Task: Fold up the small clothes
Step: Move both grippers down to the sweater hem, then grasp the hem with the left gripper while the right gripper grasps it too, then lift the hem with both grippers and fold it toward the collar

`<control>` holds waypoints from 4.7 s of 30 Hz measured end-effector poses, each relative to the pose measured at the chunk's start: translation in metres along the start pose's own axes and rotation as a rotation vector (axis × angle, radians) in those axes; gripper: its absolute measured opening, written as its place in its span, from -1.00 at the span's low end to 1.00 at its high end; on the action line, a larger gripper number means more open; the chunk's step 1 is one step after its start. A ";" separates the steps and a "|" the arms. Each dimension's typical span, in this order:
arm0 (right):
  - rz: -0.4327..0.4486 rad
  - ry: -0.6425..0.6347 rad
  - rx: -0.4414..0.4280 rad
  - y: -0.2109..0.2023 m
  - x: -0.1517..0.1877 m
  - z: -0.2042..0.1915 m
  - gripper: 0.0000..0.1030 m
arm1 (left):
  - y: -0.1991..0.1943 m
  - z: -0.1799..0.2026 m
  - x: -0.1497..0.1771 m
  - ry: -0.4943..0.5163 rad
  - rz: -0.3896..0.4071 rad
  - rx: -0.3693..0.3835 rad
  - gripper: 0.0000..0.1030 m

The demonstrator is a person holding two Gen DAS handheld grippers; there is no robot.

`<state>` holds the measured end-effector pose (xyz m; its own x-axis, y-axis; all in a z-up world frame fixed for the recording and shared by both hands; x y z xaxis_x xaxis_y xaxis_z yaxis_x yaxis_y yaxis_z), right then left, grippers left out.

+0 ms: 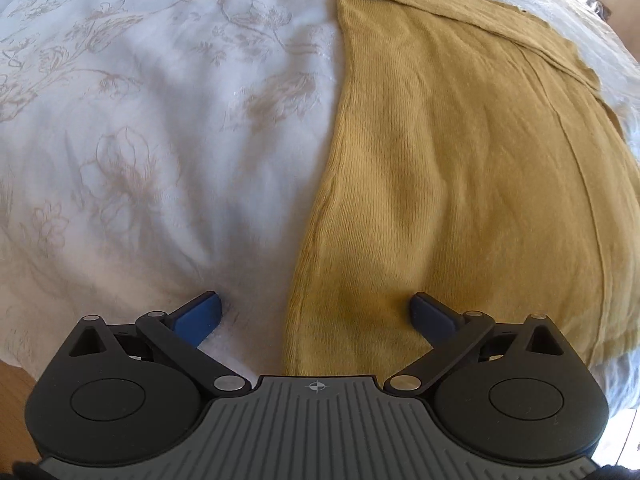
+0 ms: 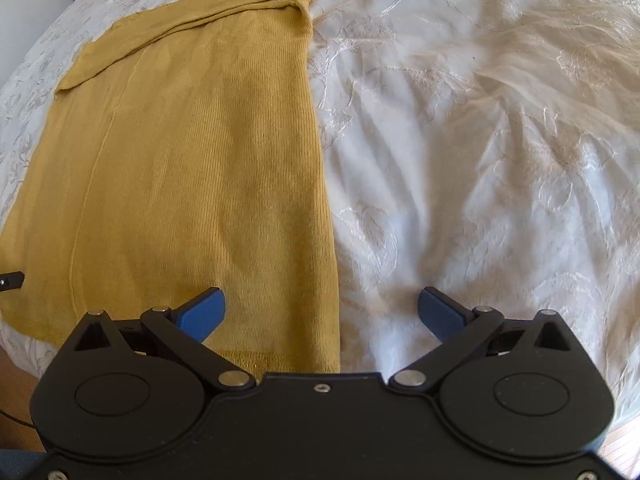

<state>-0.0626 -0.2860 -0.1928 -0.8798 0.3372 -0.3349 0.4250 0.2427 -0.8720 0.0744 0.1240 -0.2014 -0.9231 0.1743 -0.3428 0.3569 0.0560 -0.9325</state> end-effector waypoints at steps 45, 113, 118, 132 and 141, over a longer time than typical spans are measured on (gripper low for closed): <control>0.062 0.047 -0.222 -0.010 0.021 -0.007 0.47 | -0.001 -0.007 0.017 0.093 0.077 0.070 0.73; 0.305 0.046 -0.358 0.002 -0.243 -0.001 -0.21 | -0.051 -0.015 -0.222 -0.322 0.394 0.232 -0.88; 0.240 0.055 -0.308 0.024 -0.217 -0.009 0.06 | -0.047 -0.019 -0.220 -0.301 0.365 0.250 -0.88; 0.322 0.120 -0.402 0.010 -0.211 -0.017 -0.76 | -0.045 -0.030 -0.221 -0.351 0.344 0.276 -0.88; 0.414 0.262 -0.363 0.032 -0.296 0.007 -0.76 | -0.020 -0.029 -0.275 -0.391 0.367 0.240 -0.88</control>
<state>0.2098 -0.3841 -0.1245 -0.5637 0.6713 -0.4812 0.8066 0.3222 -0.4955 0.3257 0.1029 -0.0855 -0.7456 -0.2380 -0.6224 0.6631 -0.1714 -0.7287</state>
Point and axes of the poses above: each gripper's, at about its wrist camera, not at the fingertips, and y roughly the way its jaws point, z to its right, x to its underside, the point moved 1 cm from there along y, roughly the way its jaws point, and after that the axes turned 11 degrees about -x, right-handed, at the moved point
